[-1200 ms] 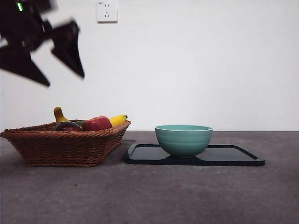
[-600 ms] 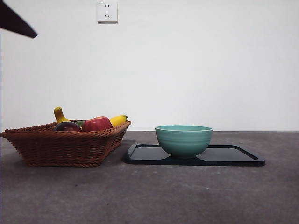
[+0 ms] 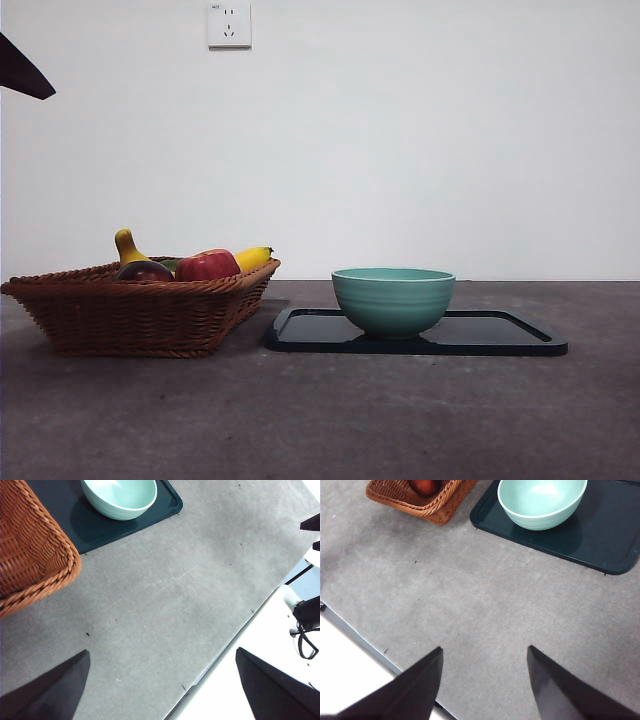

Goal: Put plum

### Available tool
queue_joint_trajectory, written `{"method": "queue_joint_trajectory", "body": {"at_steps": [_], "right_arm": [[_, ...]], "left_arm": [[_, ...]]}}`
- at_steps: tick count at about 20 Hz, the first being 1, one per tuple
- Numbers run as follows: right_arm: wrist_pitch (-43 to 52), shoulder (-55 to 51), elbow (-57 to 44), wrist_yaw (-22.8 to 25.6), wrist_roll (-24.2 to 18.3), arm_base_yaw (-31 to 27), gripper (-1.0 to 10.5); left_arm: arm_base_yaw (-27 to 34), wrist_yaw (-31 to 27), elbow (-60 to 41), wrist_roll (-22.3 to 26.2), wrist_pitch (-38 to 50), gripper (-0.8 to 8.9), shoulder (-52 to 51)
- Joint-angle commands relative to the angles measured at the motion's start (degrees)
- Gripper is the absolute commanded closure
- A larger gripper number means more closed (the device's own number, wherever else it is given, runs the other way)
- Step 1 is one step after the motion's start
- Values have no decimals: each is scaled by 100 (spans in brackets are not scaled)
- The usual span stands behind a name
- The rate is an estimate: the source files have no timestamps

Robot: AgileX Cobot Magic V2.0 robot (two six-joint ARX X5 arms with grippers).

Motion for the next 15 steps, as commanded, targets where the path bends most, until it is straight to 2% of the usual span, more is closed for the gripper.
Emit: {"method": "queue_joint_trajectory", "body": {"at_steps": [1,4,6,9,15], "right_arm": [[101,33,28,22,267,37,680],[577,127,90,125,848,24,679],[800,442,319,262,1001,13,679],[835,1373,981,610,890,-87,679],[831,3814,2586,610,326,-437,672]], "left_arm": [[-28,17,55,90,42,354,52],[-28,17,55,87,57,354,52],[-28,17,55,87,59,354,52],[-28,17,55,87,59,354,52],[-28,15,55,87,55,354,52]]}}
